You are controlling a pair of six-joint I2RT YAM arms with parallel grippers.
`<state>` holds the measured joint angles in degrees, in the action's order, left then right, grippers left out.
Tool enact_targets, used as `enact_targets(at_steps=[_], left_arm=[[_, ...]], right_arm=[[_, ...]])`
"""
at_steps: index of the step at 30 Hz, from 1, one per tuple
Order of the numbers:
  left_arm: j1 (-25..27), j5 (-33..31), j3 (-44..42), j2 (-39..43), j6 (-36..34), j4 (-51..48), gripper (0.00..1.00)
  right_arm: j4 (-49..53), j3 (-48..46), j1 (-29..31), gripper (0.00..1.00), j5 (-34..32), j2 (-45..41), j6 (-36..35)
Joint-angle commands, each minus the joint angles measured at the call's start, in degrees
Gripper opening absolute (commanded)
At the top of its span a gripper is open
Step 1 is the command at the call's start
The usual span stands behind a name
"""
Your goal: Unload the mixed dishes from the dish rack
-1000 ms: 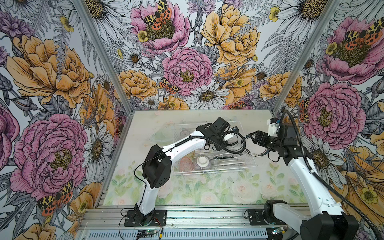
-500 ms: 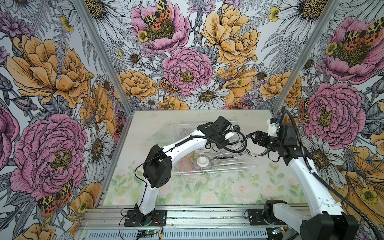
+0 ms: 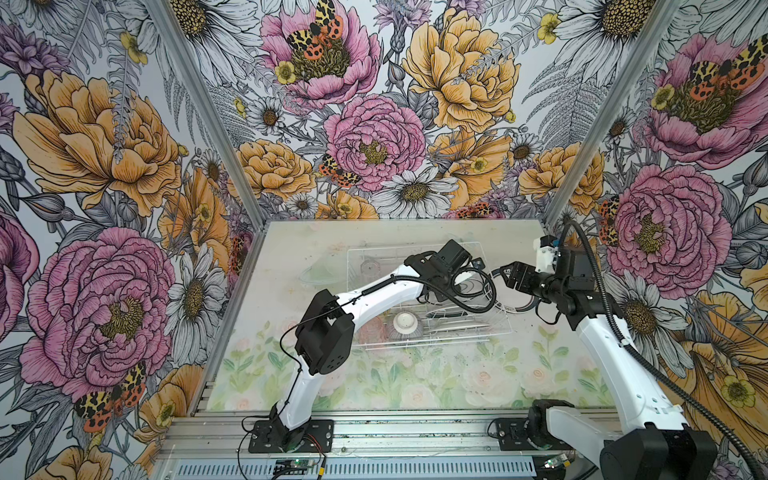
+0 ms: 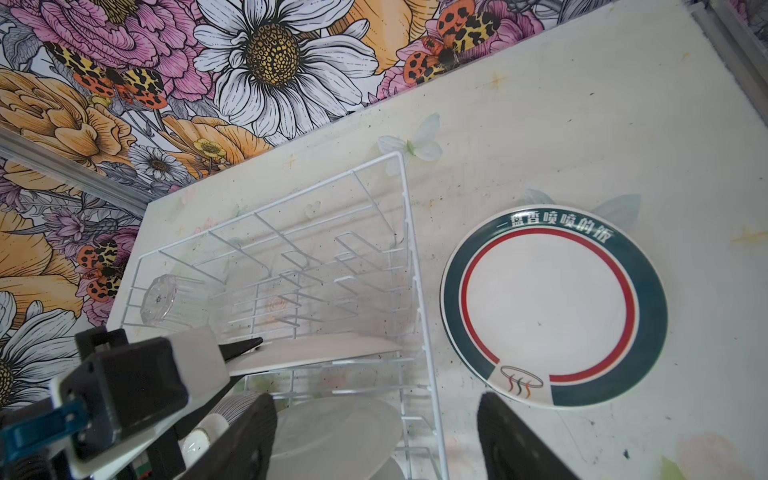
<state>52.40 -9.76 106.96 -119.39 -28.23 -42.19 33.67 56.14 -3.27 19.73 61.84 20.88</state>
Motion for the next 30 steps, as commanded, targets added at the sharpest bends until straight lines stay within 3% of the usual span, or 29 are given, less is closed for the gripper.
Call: enact_targets(at_steps=[1, 30], left_arm=[[0.3, -3.7, 1.6, 0.3, 0.4, 1.3, 0.13], [1.0, -4.7, -0.1, 5.6, -0.7, 2.5, 0.05]], right_arm=[[-0.1, 0.4, 0.5, 0.78, 0.0, -1.0, -1.1], [-0.2, 0.3, 0.5, 0.78, -0.1, -1.1, -1.0]])
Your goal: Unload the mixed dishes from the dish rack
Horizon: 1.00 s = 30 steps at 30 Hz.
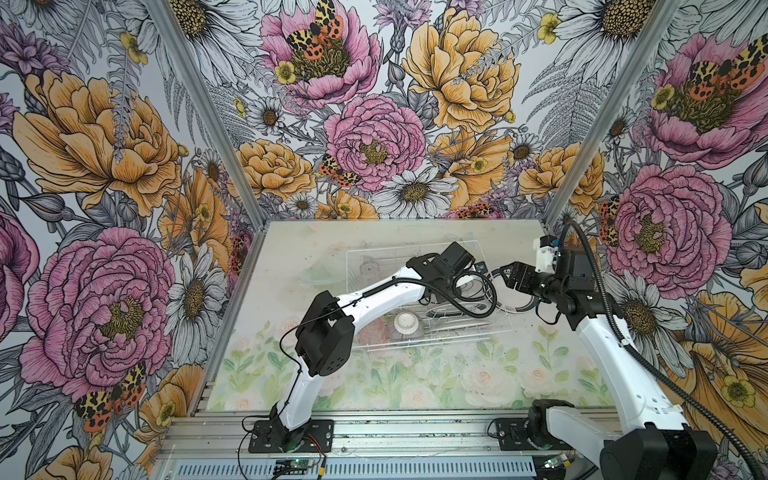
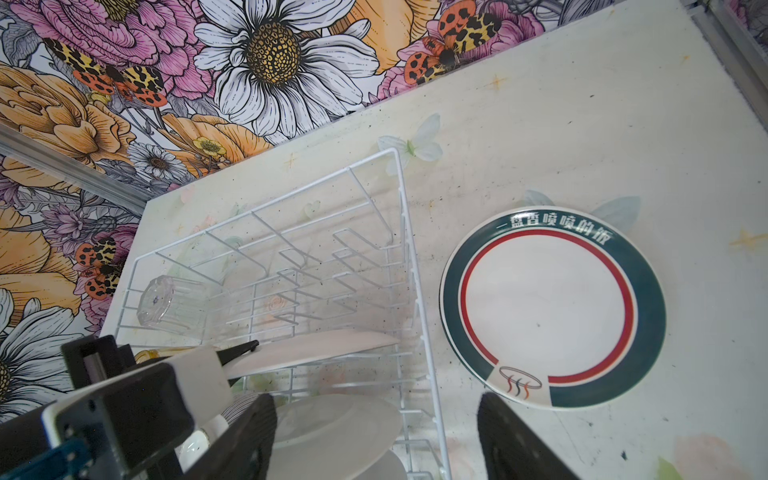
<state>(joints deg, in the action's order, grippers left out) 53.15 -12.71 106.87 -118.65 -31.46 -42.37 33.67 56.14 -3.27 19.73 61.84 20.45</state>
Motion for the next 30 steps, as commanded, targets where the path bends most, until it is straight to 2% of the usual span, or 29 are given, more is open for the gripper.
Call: enact_targets(at_steps=[1, 16, 24, 30], left_arm=[[0.4, -1.5, -0.3, 5.2, 2.6, 2.7, 0.05], [0.3, -1.8, -1.8, 11.0, 3.4, 2.6, 0.05], [-0.7, 0.3, -3.4, 16.9, 4.7, 2.7, 0.05], [-1.9, 5.9, -4.3, 20.4, 7.2, 3.1, 0.05]], right_arm=[[-0.2, 0.3, 0.5, 0.78, -0.1, -1.1, -0.6], [-0.2, 0.3, 0.5, 0.78, 0.4, -1.5, -0.4], [-0.2, 0.4, 0.5, 0.78, 0.6, -1.5, -0.2], [-0.3, 0.9, 0.5, 0.78, 2.7, -1.3, -0.5]])
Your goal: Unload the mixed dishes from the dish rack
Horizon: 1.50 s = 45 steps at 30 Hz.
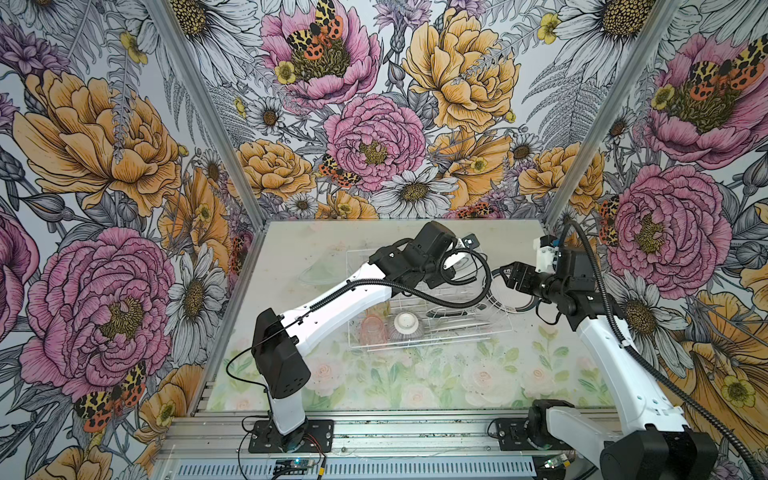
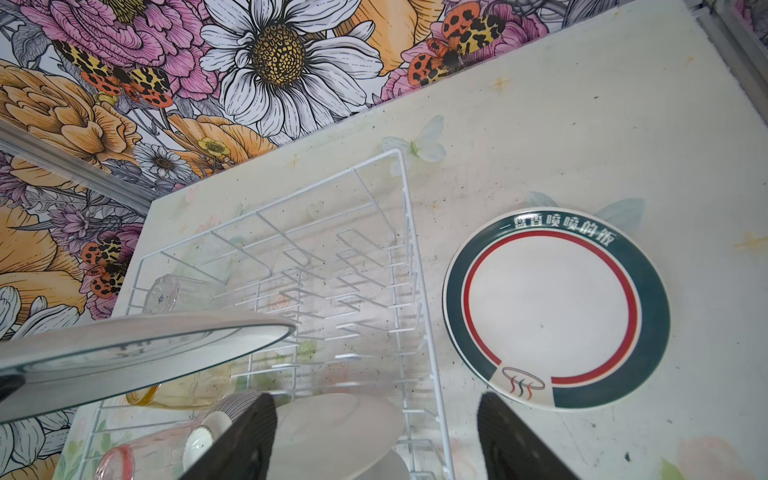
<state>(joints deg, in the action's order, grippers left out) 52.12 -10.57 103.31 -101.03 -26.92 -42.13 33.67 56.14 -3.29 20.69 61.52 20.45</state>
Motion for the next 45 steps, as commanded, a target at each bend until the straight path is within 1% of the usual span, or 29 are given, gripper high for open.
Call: enact_targets(at_steps=[1, 6, 12, 16, 20, 22, 27, 29, 31, 32, 35, 37, 40, 42, 45], left_arm=[[-1.4, 4.8, -1.0, 3.4, 3.5, 3.0, 0.05], [-5.1, 12.8, -3.1, 7.1, 9.6, 6.2, 0.04], [-12.4, 27.2, -7.8, 11.1, 21.6, 13.3, 0.04], [-16.8, 35.4, -11.6, 12.8, 30.6, 19.9, 0.04], [-20.4, 43.9, -16.3, 13.6, 40.6, 30.2, 0.04], [-21.5, 47.3, -18.6, 13.3, 45.8, 35.3, 0.04], [-21.8, 50.8, -21.4, 12.0, 52.6, 43.1, 0.04], [-21.8, 51.8, -22.2, 11.4, 54.7, 45.7, 0.04], [-21.6, 52.6, -22.6, 10.6, 56.1, 47.5, 0.04], [-21.6, 52.9, -22.8, 10.3, 56.8, 48.3, 0.03], [-21.1, 53.5, -22.8, 9.1, 58.1, 49.8, 0.03], [-20.6, 53.6, -22.6, 8.5, 58.4, 50.0, 0.03], [-20.2, 54.1, -22.4, 7.1, 59.3, 50.9, 0.03], [-19.8, 54.5, -22.4, 6.2, 60.2, 52.3, 0.03], [-19.1, 55.4, -22.1, 4.8, 62.1, 55.1, 0.03]], right_arm=[[-0.6, 0.9, 0.6, 0.78, 2.6, -1.1, -0.6], [-2.1, 0.5, 0.6, 0.77, 8.4, -2.1, -1.2], [-5.7, -0.7, 0.6, 0.76, 19.0, -3.7, -1.2], [-9.5, -2.2, 0.6, 0.75, 25.8, -4.6, 0.1], [-13.6, -3.7, 0.5, 0.75, 29.8, -5.2, 2.3], [-17.2, -5.0, 0.6, 0.75, 31.7, -5.6, 4.7], [-28.2, -8.1, 0.6, 0.75, 34.2, -5.9, 11.9], [-35.0, -9.8, 0.6, 0.75, 35.5, -5.6, 16.5], [-45.4, -12.3, 0.6, 0.75, 36.5, -4.9, 23.1], [-48.7, -13.1, 0.6, 0.74, 36.6, -4.4, 25.1], [-53.7, -13.6, 0.6, 0.73, 36.2, -2.4, 28.5], [-59.1, -14.3, 0.7, 0.72, 36.5, -1.4, 31.7], [-63.1, -14.6, 0.8, 0.7, 36.8, -0.5, 34.2], [-63.8, -14.6, 0.9, 0.69, 36.5, -0.3, 34.6], [-64.0, -14.5, 1.0, 0.63, 36.1, 0.2, 34.6]])
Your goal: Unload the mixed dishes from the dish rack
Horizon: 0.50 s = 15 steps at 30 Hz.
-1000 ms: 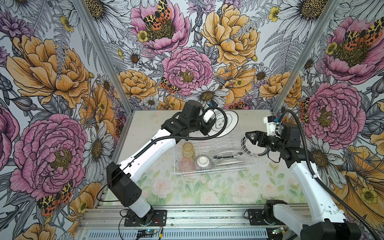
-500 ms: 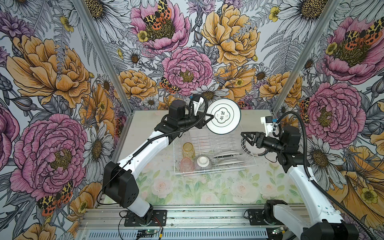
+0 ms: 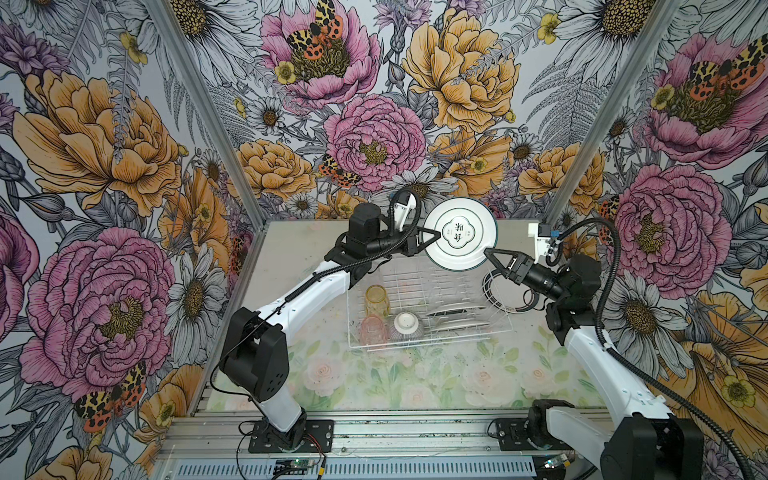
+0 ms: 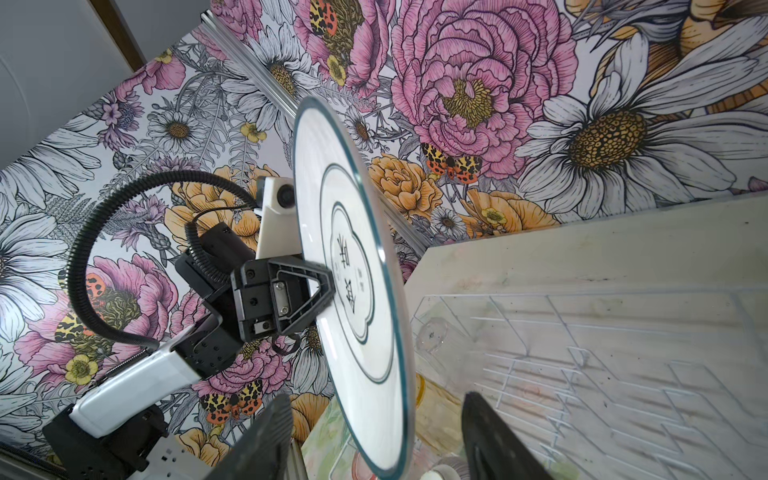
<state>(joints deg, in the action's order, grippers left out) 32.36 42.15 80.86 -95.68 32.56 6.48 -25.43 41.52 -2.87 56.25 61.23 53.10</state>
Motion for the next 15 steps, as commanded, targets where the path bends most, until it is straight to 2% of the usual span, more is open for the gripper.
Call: enact_targets(at_steps=[1, 4, 6, 9, 11, 13, 15], left_arm=[[0.9, 2.9, 0.5, -1.1, 3.2, 7.2, 0.03], [1.5, 3.2, 1.1, -2.2, 4.1, 8.5, 0.03], [1.8, 3.7, 1.3, -2.7, 4.9, 9.5, 0.03], [2.4, 4.1, 1.3, -3.6, 6.1, 11.2, 0.03], [2.6, 4.2, 1.3, -3.8, 6.5, 11.9, 0.03], [2.7, 4.3, 1.4, -4.0, 6.7, 12.2, 0.03], [2.9, 4.4, 1.5, -4.1, 6.8, 12.2, 0.03]], right_arm=[[-4.9, 0.1, 0.6, 0.62, 0.4, 0.7, 2.0], [-5.5, 0.2, 0.8, 0.59, 0.1, 1.3, 2.3], [-5.8, 0.2, 0.8, 0.52, -0.3, 1.6, 2.6], [-6.6, 0.2, 0.9, 0.48, -0.5, 2.2, 3.0], [-7.5, 0.2, 0.9, 0.41, -0.5, 2.6, 3.7], [-8.4, 0.1, 0.9, 0.28, -0.7, 2.8, 4.4], [-8.4, 0.1, 0.9, 0.22, -0.8, 2.9, 4.6]])
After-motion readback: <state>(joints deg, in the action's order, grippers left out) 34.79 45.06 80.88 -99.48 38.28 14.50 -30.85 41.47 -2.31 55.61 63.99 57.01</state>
